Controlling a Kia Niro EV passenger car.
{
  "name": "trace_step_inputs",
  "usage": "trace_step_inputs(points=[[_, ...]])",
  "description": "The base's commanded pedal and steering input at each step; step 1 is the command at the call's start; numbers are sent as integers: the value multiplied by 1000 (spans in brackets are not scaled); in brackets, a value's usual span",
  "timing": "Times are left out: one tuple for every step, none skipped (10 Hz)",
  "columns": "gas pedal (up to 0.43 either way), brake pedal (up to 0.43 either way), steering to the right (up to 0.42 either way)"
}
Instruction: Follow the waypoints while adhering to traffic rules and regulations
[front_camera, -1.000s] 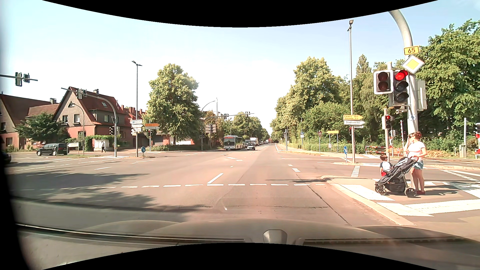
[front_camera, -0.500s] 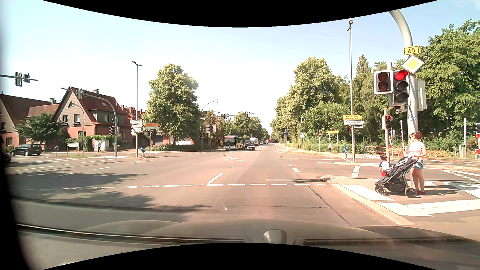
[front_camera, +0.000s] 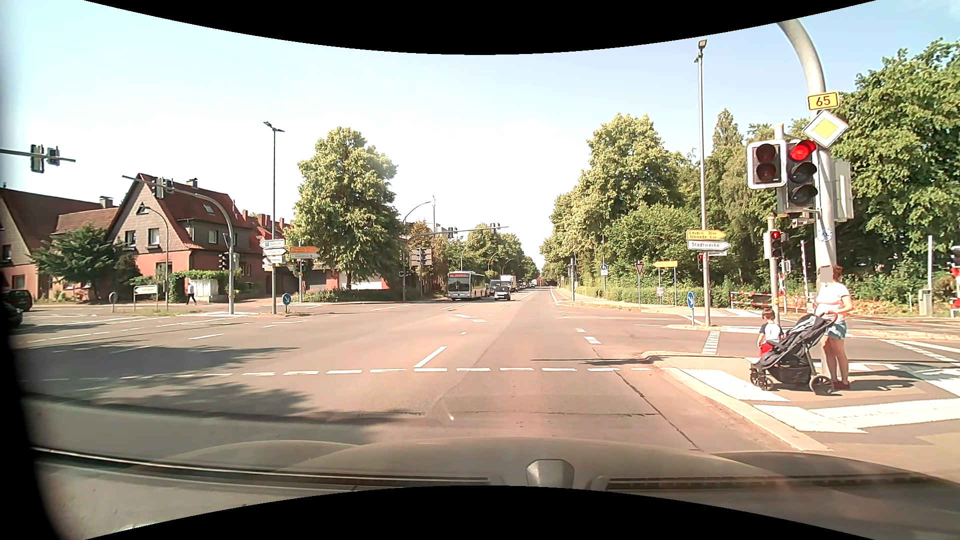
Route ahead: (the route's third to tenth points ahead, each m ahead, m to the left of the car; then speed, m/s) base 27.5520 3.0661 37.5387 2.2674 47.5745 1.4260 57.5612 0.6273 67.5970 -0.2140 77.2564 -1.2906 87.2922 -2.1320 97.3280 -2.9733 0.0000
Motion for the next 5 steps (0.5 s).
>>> trace_step_inputs(points=[[0, 274, 16], [0, 280, 16], [0, 280, 16], [0, 274, 16], [0, 287, 16]])
